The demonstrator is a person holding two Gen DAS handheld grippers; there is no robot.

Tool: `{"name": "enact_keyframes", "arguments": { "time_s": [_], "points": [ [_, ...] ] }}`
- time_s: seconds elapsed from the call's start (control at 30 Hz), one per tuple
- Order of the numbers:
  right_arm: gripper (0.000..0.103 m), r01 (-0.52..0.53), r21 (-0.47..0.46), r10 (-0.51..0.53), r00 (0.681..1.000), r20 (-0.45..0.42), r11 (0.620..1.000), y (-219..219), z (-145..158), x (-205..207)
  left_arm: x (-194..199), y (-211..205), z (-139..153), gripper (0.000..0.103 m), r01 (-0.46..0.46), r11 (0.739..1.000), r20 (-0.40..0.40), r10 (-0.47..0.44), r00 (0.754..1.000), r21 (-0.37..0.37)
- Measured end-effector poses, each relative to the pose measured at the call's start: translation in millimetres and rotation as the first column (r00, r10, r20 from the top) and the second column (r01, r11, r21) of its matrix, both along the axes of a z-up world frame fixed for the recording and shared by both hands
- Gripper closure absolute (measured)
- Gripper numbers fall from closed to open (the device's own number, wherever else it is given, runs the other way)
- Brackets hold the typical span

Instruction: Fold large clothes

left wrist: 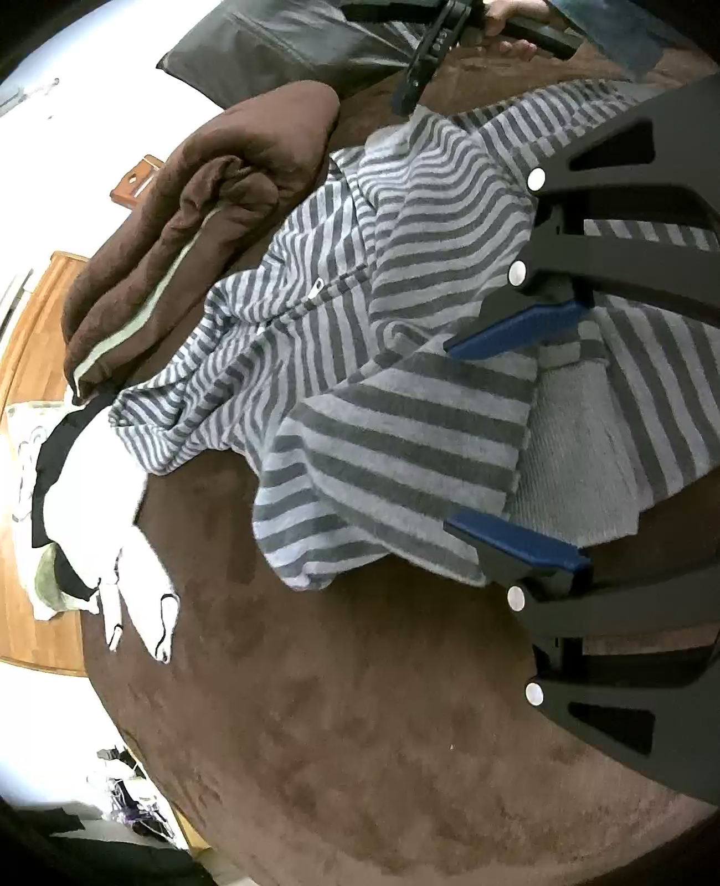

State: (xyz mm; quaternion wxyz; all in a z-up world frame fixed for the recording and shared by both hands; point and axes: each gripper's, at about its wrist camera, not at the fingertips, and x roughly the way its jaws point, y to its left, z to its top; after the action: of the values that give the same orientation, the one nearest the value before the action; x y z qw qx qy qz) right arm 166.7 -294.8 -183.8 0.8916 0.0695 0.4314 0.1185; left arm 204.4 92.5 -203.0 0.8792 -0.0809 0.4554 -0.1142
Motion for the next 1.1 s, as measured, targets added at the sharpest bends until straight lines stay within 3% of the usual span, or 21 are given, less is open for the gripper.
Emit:
{"name": "enact_keyframes", "arguments": {
  "time_s": [0.3, 0.43, 0.53, 0.67, 1.1],
  "points": [
    [0.046, 0.109, 0.035, -0.107, 0.994, -0.036, 0.993, -43, -25, 21, 5, -14, -19, 0.040, -0.021, 1.000, -0.035, 0.021, 0.999, 0.021],
    [0.046, 0.095, 0.120, -0.088, 0.994, -0.064, 0.988, -48, -38, 38, 6, -16, -22, 0.040, -0.026, 0.999, -0.043, 0.027, 0.999, 0.028],
    [0.067, 0.078, 0.097, -0.076, 0.997, -0.025, 0.992, -40, -33, 41, 6, -16, -23, 0.040, -0.030, 0.999, -0.047, 0.031, 0.998, 0.036],
    [0.086, 0.076, 0.049, -0.075, 0.997, -0.011, 0.996, -39, -30, 38, 5, -17, -23, 0.040, -0.036, 0.998, -0.049, 0.038, 0.998, 0.043],
    [0.096, 0.047, -0.053, -0.042, 0.995, 0.089, 0.998, -24, -11, 20, 5, -19, -23, 0.037, -0.059, 0.997, -0.051, 0.061, 0.997, 0.055]
  ]
}}
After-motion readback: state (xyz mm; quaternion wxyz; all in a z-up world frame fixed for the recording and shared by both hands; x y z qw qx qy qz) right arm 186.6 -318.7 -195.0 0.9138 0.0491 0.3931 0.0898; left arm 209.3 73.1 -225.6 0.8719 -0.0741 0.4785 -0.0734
